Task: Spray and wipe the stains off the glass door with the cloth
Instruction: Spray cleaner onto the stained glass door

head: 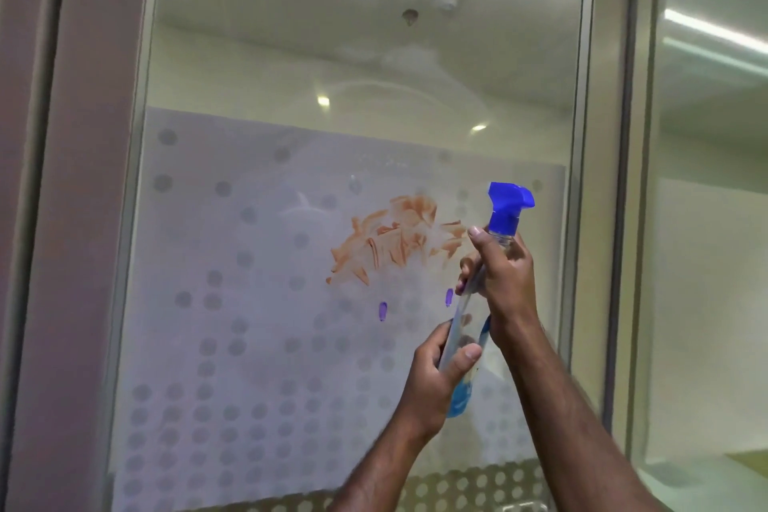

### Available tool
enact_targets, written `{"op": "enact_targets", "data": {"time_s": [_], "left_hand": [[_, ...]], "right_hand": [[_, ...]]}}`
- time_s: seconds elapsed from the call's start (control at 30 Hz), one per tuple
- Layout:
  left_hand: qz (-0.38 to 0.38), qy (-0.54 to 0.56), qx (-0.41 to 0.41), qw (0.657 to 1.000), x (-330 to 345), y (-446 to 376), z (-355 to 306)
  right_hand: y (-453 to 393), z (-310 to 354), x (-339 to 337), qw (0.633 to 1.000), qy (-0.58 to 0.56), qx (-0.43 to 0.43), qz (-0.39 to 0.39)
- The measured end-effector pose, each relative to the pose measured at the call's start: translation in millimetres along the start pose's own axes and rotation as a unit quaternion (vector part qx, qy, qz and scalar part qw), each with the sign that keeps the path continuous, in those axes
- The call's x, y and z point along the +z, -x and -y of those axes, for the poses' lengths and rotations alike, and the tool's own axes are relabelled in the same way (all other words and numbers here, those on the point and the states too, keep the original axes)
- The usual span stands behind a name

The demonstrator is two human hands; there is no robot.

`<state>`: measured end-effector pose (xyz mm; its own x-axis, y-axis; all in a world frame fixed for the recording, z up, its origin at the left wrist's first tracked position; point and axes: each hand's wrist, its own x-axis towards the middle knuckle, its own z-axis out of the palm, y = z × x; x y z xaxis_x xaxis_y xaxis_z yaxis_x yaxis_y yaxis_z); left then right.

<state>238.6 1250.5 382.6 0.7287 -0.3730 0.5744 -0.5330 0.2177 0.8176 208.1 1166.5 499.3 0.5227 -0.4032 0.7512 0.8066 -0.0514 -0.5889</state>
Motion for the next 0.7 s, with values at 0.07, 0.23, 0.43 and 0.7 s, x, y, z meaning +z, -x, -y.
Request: {"op": "enact_targets", "data": {"time_s": [0.07,0.23,0.43,0.7], "left_hand": [[0.000,0.000,0.003,1.000,7,2,11],[0.014,0.005,0.005,1.000,26,13,36],[0.044,0.023,-0.013,0.999,60,27,63],[0.079,0.042,-0.044,0.995,139,27,94]], "right_hand": [[5,-3,-8,1.000,0.003,0.003,0.011],[15,-10,-34,0.999,0.015,0.024,0.037],[28,-27,-81,0.997,0.013,0.061,0.034],[31,-35,-162,0.995,0.040,0.084,-0.019]]}}
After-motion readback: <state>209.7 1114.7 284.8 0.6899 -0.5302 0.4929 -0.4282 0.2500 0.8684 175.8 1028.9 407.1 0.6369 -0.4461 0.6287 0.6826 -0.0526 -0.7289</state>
